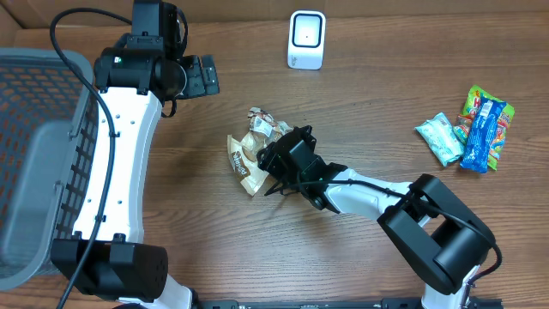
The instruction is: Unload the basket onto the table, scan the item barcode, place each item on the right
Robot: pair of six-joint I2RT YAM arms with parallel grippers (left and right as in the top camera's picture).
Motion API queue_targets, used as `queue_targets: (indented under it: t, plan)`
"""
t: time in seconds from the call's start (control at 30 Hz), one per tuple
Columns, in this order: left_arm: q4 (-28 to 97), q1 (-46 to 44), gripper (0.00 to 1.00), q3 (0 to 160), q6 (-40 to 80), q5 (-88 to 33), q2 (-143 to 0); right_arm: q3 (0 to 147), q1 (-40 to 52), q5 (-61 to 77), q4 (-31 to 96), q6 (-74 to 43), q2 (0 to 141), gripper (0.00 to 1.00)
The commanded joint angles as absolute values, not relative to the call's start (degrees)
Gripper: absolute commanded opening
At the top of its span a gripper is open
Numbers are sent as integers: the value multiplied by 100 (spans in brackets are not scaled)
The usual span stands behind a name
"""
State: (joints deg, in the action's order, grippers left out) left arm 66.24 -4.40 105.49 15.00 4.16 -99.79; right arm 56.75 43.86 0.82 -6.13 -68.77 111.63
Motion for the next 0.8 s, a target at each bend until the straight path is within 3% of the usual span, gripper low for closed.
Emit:
queue_targets:
  t: [0.0,0.17,0.2,0.27,0.33,0.37,0.4,0.63,0.77]
  plan:
    - [6615,-451,100,10698,1476,467,-10007,5697,4469,-357,-674,-6866,11666,61]
    - [6615,-451,100,10698,1476,467,-10007,5697,4460,-246,-1295,-6886,12239,61]
    - [6613,-451,100,10698,1476,467,-10007,5699,4460,-224,-1415,-6886,12317,57]
    - [6613,-451,100,10698,1476,467,-10007,5699,4447,-154,-1476,-6884,12344,36]
    - [6613,-451,100,10698,1476,467,-10007,5704,4407,-34,-1474,-6877,12333,27]
    - [6615,-451,100,10698,1476,467,-10007,5704,4331,207,-1474,-6877,12333,13]
    - [6613,-451,100,10698,1479,467,-10007,5704,4252,425,-1472,-6879,12320,6]
    - [6615,-451,100,10698,1476,467,-10007,5708,3229,2860,-1402,-6147,11946,4]
    - [6615,-451,100,10698,1476,467,-10007,5730,2657,3354,-644,-5210,11533,4]
